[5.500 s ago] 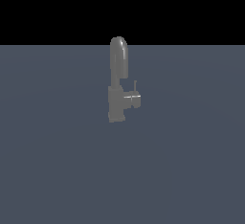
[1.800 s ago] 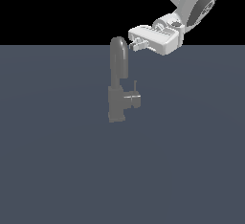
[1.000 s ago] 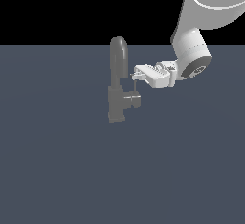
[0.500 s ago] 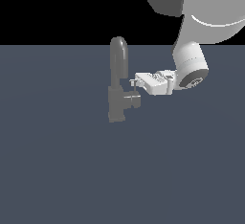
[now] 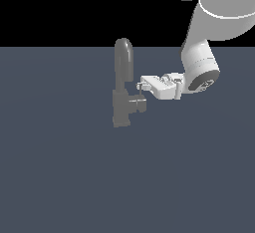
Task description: Turn on the faucet by rotating a designated handle.
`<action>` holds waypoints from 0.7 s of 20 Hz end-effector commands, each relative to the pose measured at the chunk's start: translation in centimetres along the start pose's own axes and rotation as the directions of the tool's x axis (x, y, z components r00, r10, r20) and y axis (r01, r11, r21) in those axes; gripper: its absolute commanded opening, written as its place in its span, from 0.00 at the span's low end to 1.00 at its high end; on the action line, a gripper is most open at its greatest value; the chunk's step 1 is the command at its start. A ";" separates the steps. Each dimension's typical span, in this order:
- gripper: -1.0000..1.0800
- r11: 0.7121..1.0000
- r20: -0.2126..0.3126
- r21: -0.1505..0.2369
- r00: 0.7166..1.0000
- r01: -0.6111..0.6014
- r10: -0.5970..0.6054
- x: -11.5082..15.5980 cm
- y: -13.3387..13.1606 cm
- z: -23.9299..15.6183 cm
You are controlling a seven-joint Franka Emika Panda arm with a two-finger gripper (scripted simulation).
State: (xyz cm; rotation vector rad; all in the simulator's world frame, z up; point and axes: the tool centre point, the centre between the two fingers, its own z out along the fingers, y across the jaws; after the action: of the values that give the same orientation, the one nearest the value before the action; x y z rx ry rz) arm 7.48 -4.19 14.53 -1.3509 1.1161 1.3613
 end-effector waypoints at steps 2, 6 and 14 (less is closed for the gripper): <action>0.00 1.000 0.000 0.000 1.000 0.000 0.000 -0.2 0.7 0.0; 0.00 1.000 0.000 0.000 1.000 0.000 0.000 -0.3 1.5 0.0; 0.00 1.000 0.000 0.000 1.000 0.001 -0.001 -0.8 3.2 0.0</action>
State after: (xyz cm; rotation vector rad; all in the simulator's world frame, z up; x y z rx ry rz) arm 5.08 -4.64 15.27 -1.3529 1.1177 1.3478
